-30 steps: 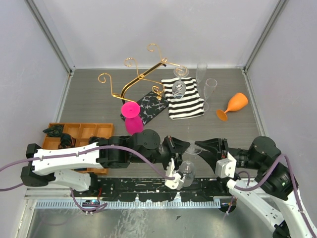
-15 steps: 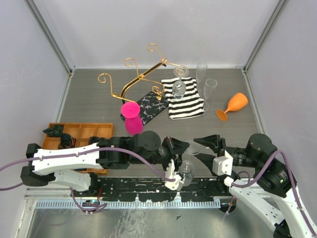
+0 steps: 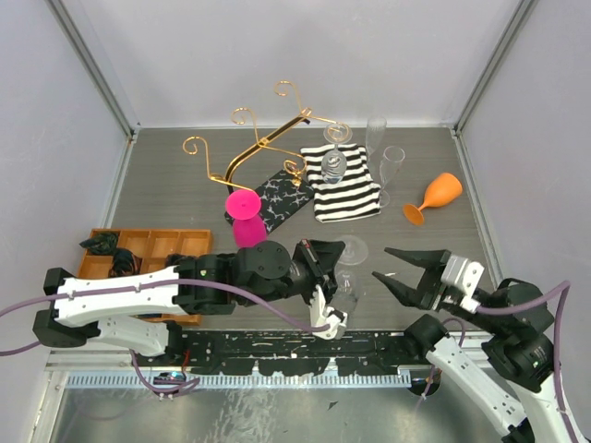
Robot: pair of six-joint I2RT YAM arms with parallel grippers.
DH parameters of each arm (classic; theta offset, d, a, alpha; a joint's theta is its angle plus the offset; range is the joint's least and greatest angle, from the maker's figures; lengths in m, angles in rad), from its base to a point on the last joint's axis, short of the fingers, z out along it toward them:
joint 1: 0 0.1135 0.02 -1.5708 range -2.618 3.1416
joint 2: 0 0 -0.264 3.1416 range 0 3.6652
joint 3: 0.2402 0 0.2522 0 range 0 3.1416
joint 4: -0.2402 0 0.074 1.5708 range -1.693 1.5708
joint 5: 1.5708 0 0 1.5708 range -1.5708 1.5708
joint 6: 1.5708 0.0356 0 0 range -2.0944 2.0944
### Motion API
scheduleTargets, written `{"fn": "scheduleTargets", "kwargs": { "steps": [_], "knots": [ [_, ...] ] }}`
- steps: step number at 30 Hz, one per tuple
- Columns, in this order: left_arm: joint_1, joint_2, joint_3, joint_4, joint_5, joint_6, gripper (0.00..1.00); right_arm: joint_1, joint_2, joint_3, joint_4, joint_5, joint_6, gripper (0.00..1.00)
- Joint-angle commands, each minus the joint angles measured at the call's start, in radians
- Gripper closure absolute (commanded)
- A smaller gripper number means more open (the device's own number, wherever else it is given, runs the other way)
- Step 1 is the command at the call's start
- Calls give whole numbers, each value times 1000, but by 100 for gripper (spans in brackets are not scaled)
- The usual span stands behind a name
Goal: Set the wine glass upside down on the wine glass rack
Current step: Turn the wine glass upside down at the wine rack.
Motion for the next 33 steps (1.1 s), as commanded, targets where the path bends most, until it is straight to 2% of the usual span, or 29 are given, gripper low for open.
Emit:
{"fn": "scheduleTargets", "kwargs": {
  "steps": [1, 4, 7, 12, 16, 20, 26, 33],
  "knots": [
    [-5, -29, -5, 114, -124, 79, 100, 1, 16, 3, 130, 151, 403, 48],
    [-4, -19, -7, 157, -152, 107, 100, 2, 72, 19, 146, 189, 587, 49],
    [-4, -11, 0, 173, -161, 110, 100, 2, 149, 39, 139, 176, 657, 48],
    [-4, -17, 4, 193, -153, 94, 100, 2, 219, 17, 166, 109, 657, 47],
    [-3, -28, 4, 195, -133, 80, 100, 3, 213, -69, 294, -25, 623, 43],
    [-3, -30, 11, 193, -131, 73, 100, 3, 181, -144, 402, -45, 619, 43],
    [-3, -31, 16, 203, -128, 54, 100, 1, 145, -248, 501, -23, 574, 58],
    [-3, -30, 17, 213, -127, 44, 100, 3, 100, -328, 630, 3, 561, 66]
  ]
}}
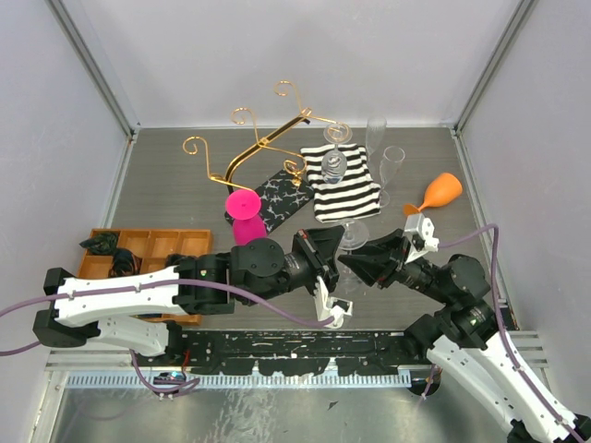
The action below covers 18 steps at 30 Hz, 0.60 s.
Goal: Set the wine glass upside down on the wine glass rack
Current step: Turn the wine glass upside down at the wine rack.
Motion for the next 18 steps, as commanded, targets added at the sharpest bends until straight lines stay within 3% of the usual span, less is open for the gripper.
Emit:
{"fn": "scheduleTargets", "kwargs": {
  "steps": [1, 9, 18],
  "knots": [
    [-3, -26, 17, 87, 0, -19, 100, 3, -32, -31, 173, 18, -13, 67],
    [-4, -28, 12, 93, -3, -27, 100, 2, -51, -90, 274, 53, 33, 73],
    [-5, -31, 4, 94, -6, -37, 100, 2, -36, -113, 317, 22, 22, 100]
  ]
}}
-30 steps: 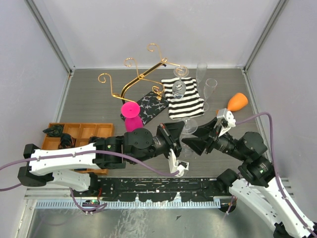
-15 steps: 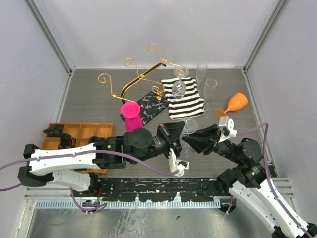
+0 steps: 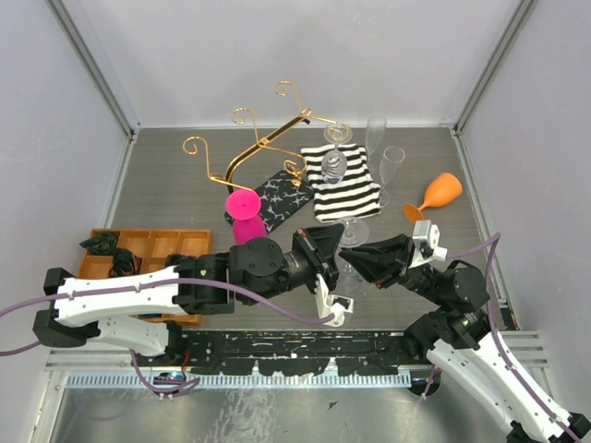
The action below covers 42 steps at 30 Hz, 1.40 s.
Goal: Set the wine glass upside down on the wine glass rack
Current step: Turn the wine glass upside down at the wine rack.
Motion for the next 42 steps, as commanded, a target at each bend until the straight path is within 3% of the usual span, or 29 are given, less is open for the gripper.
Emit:
{"fn": "scheduleTargets", "kwargs": {
  "steps": [1, 5, 12, 22, 29, 34, 38, 42],
  "knots": [
    [-5, -33, 2, 74, 0, -17, 100, 1, 8, -9, 94, 11, 7, 100],
    [-4, -44, -10, 79, 8, -28, 100, 1, 10, -12, 111, 2, 9, 100],
    [-3, -75, -45, 89, 41, -54, 69, 1, 9, -16, 173, 21, 19, 100],
    [-4, -85, -64, 103, 35, -82, 53, 2, 9, -1, 152, 46, 2, 100],
    [-3, -115, -73, 128, 7, -186, 40, 2, 3, -49, 161, 172, -63, 100],
    [48, -142, -54, 117, -12, -322, 33, 2, 13, -92, 252, 211, -56, 100],
    [162, -176, -40, 119, 26, -546, 23, 1, 32, -101, 289, 225, -66, 100],
    [277, -207, -35, 142, -17, -737, 7, 1, 58, -120, 345, 226, -85, 100]
  ]
}}
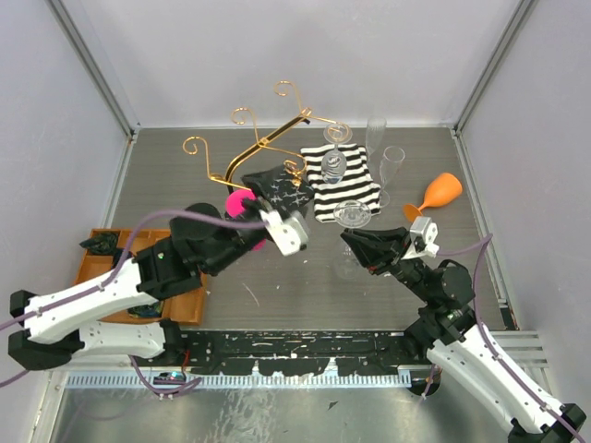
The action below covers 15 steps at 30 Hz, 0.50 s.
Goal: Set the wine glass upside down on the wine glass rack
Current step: Turn the wine glass upside down at the wine rack.
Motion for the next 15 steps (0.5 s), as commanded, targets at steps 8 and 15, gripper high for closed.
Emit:
{"fn": "scheduleTargets", "kwargs": {
  "steps": [8, 15],
  "knots": [
    [324, -39, 148, -163, -142, -627, 2, 0, 127, -50, 362, 32, -76, 100],
    [638, -45, 194, -355, 15, -910, 2, 2, 311, -41, 543, -22, -86, 100]
  ]
}}
